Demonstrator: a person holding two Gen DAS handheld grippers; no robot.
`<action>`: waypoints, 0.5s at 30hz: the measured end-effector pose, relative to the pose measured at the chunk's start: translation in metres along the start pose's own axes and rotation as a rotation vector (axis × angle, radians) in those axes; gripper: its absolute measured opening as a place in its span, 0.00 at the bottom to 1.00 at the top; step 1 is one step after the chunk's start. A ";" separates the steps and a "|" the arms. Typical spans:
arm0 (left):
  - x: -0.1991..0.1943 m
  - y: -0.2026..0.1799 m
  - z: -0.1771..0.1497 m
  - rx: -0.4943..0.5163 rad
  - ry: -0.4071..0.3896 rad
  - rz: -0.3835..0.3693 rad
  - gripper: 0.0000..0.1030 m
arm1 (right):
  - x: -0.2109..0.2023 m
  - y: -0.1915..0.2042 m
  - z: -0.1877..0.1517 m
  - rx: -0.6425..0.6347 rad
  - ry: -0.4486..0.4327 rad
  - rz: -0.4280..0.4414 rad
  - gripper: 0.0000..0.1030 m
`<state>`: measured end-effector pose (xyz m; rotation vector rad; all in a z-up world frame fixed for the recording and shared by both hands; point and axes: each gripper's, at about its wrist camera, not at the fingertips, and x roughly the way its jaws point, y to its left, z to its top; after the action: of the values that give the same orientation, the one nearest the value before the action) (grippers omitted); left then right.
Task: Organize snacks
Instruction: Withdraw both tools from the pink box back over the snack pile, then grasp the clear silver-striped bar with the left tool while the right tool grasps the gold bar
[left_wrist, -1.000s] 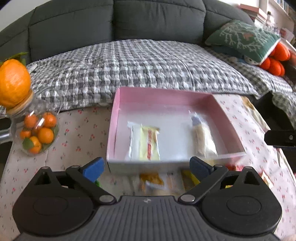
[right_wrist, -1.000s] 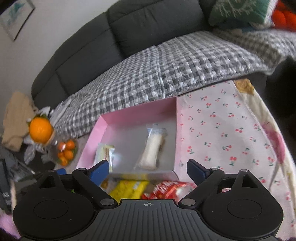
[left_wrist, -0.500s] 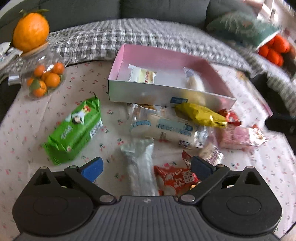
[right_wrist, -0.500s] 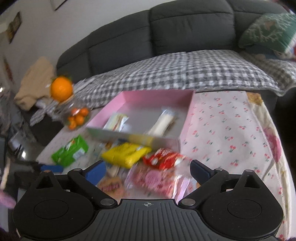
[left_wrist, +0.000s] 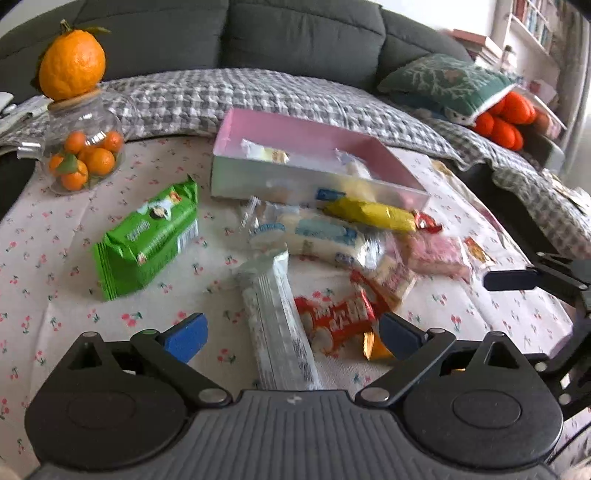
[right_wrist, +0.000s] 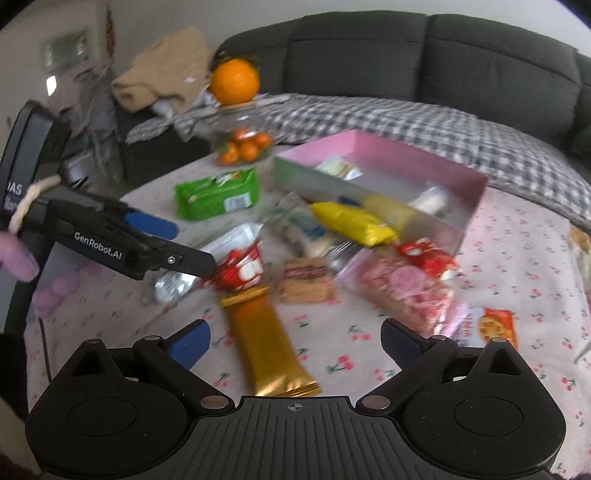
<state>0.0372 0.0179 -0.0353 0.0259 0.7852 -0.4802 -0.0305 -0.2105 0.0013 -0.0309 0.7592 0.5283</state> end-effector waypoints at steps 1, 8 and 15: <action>0.002 0.001 -0.001 0.003 0.011 -0.007 0.92 | 0.002 0.002 -0.001 -0.007 0.008 0.009 0.97; 0.006 0.011 -0.009 -0.036 0.065 -0.011 0.75 | 0.010 0.012 -0.002 -0.036 0.038 0.037 0.97; 0.009 0.014 -0.008 -0.050 0.072 -0.020 0.63 | 0.018 0.011 -0.003 -0.046 0.076 0.026 0.97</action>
<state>0.0432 0.0282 -0.0495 -0.0108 0.8689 -0.4804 -0.0273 -0.1937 -0.0111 -0.0841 0.8220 0.5715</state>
